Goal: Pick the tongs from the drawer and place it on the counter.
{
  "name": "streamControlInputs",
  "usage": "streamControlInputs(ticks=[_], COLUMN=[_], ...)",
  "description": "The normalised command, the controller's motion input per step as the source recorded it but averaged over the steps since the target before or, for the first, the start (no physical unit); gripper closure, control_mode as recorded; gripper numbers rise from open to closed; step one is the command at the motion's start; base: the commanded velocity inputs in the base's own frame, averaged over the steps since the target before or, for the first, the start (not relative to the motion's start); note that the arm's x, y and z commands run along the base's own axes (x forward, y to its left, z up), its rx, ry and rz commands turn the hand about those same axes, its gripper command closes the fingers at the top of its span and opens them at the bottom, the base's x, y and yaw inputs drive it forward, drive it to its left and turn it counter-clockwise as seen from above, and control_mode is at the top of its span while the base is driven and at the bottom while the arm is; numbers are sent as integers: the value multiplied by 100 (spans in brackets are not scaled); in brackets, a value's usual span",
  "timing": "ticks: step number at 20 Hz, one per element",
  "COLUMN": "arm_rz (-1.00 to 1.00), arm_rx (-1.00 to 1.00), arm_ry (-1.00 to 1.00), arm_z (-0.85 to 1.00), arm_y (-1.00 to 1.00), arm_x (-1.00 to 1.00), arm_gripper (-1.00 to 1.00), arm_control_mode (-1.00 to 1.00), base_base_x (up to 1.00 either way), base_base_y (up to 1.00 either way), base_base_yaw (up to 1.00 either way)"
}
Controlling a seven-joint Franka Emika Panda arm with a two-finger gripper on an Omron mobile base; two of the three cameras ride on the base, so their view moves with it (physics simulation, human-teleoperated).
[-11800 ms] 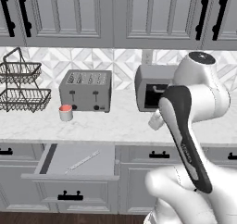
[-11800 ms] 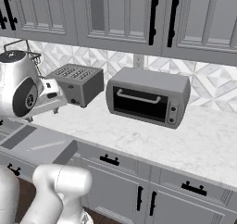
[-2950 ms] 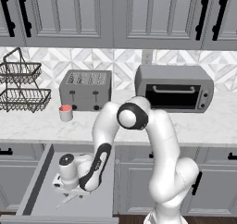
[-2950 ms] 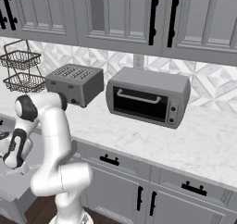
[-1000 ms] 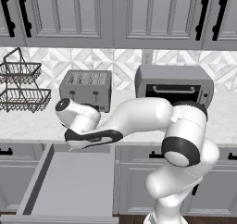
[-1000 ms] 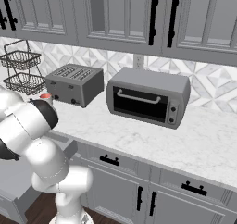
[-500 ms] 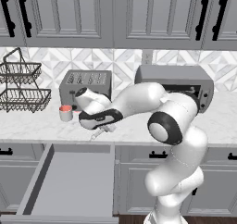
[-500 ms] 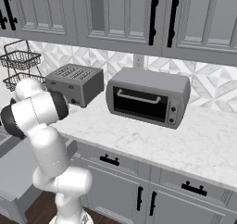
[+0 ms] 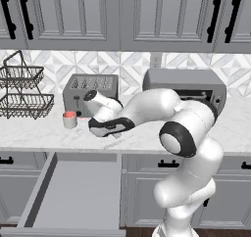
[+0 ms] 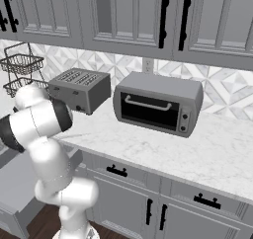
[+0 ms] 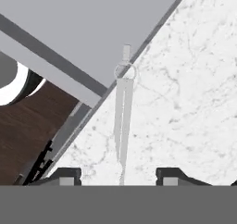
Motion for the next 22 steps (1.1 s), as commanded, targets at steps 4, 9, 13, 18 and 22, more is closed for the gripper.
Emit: streamControlInputs(ticks=[4,9,13,18,22], arm_rz=[-6,0,1,2,8], arm_rx=[3,16,30,35,57], arm_ry=[-24,-39,-41,-17,-18], arm_z=[100,100,100,100,100], arm_y=[27,-52,-89,-88,-100], arm_x=[-99,-100,-100,-75,-6], arm_gripper=[-100,-100,-100,-100,-100], arm_control_mode=[-100,-100,-100,-100,-100], base_base_x=[0,0,0,0,0], base_base_y=[0,0,0,0,0], base_base_yaw=[0,0,0,0,0])
